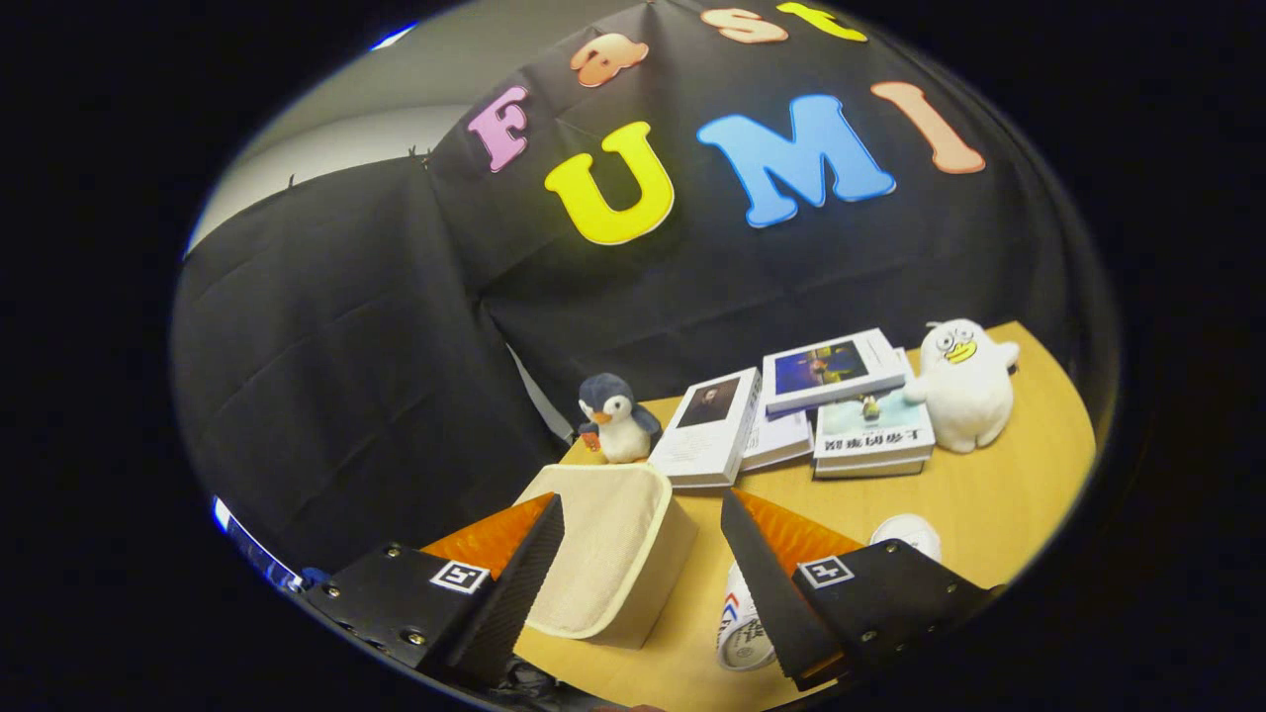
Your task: Open the storage box then place both shoes into the box .Put the left shoe in first, then the right shoe, with the right side of both shoes facing outward in a uniform manner.
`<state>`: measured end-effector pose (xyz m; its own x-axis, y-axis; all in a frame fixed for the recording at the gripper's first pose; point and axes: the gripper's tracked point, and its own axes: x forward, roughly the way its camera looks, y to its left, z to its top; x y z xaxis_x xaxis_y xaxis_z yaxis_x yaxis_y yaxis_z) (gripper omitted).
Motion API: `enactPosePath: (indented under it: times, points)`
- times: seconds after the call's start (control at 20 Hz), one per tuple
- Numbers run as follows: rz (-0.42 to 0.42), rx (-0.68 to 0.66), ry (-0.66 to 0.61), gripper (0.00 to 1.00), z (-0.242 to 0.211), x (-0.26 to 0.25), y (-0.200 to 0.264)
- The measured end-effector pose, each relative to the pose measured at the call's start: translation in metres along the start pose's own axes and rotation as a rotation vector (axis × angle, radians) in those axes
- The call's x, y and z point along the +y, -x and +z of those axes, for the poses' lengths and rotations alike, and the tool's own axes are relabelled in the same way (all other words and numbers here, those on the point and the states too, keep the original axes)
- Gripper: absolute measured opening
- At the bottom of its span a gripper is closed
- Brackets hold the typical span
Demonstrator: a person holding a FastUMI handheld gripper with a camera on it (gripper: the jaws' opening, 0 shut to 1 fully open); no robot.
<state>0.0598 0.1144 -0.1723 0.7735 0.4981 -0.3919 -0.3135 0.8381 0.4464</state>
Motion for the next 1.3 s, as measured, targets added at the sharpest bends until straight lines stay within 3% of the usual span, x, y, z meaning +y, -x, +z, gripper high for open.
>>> enactPosePath:
  times: [0.4, 0.55, 0.75, 1.0, 1.1, 1.2, 1.3]
  points:
    - [0.132, 0.244, -0.203, 0.97, -0.072, 0.008, -0.055]
    - [0.141, 0.304, -0.295, 0.97, -0.096, 0.003, -0.073]
    - [0.195, 0.354, -0.419, 0.96, -0.109, 0.009, -0.084]
    - [0.23, 0.418, -0.488, 0.96, -0.121, 0.019, -0.096]
    - [0.232, 0.443, -0.511, 0.88, -0.121, 0.023, -0.096]
    - [0.248, 0.456, -0.537, 0.74, -0.119, 0.029, -0.094]
    - [0.258, 0.465, -0.548, 0.51, -0.115, 0.03, -0.092]
